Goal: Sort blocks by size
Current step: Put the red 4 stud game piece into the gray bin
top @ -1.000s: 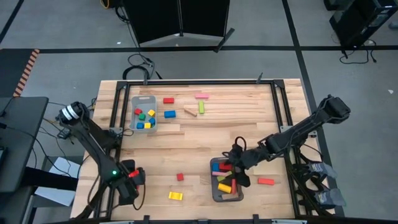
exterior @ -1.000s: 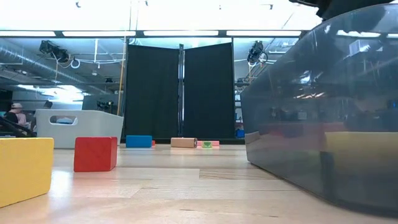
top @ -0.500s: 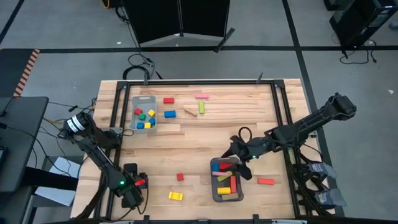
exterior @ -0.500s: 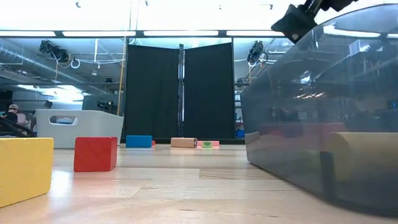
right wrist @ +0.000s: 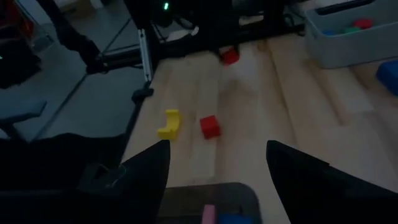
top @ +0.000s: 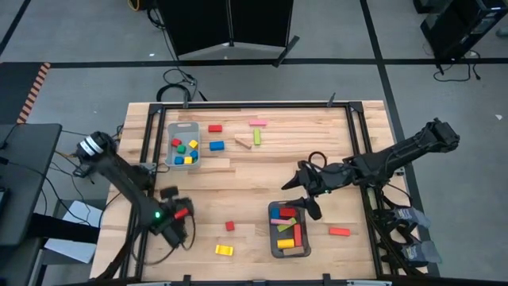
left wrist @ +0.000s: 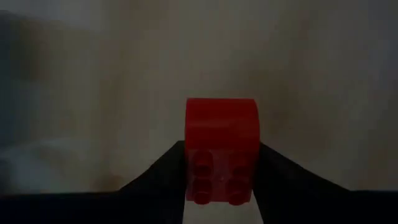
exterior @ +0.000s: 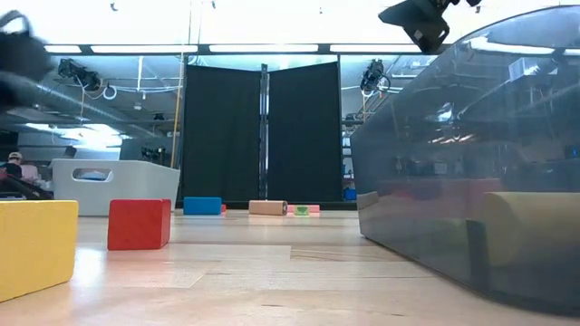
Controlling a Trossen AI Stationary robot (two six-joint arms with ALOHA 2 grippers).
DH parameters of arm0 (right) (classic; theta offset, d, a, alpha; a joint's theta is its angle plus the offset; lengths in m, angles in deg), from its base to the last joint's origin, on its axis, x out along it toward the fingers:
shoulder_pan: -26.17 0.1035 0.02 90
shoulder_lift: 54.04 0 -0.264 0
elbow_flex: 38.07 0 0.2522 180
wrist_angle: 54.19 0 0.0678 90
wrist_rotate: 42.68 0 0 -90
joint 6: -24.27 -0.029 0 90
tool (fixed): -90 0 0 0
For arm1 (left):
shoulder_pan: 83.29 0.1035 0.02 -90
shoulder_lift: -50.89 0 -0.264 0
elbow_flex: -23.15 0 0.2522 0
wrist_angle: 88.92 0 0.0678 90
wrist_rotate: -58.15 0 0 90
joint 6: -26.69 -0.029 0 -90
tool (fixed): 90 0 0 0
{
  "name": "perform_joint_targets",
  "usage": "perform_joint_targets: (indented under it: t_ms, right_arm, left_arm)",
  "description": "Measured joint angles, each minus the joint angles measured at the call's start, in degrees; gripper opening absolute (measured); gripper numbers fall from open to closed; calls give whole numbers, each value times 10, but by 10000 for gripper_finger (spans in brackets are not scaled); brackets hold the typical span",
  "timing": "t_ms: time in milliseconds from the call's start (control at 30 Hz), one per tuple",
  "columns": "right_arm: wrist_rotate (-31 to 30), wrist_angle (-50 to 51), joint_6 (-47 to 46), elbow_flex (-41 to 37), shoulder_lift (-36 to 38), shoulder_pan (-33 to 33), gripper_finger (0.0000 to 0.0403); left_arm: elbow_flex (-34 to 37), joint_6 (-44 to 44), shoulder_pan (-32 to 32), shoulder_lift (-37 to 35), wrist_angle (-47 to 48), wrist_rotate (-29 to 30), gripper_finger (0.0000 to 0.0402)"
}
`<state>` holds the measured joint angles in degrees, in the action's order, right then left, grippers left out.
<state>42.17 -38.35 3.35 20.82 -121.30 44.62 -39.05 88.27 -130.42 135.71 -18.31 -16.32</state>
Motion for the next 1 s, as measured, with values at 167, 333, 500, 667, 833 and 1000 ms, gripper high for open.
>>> perform_joint_targets:
  t_ms: [167, 333, 500, 667, 833, 1000]
  right_arm:
    - [-48, 14, 3, 0, 0, -14, 274]
    - [-118, 23, 1, 0, -1, -29, 272]
    - [-165, 42, -2, 0, -1, -46, 272]
    - [-180, 46, -5, 0, -3, -81, 272]
    - [-176, 9, 11, 3, -43, -122, 273]
    - [-151, 9, 31, 63, -138, -168, 273]
  left_arm:
    - [0, 57, 104, -92, 89, 187, 148]
    - [0, 74, 238, -184, 146, 292, 148]
    - [0, -8, 396, -245, 144, 292, 148]
    - [0, -133, 523, -261, 85, 224, 148]
    - [26, -233, 606, -250, -9, 158, 163]
    - [70, -261, 667, -243, -45, 126, 279]
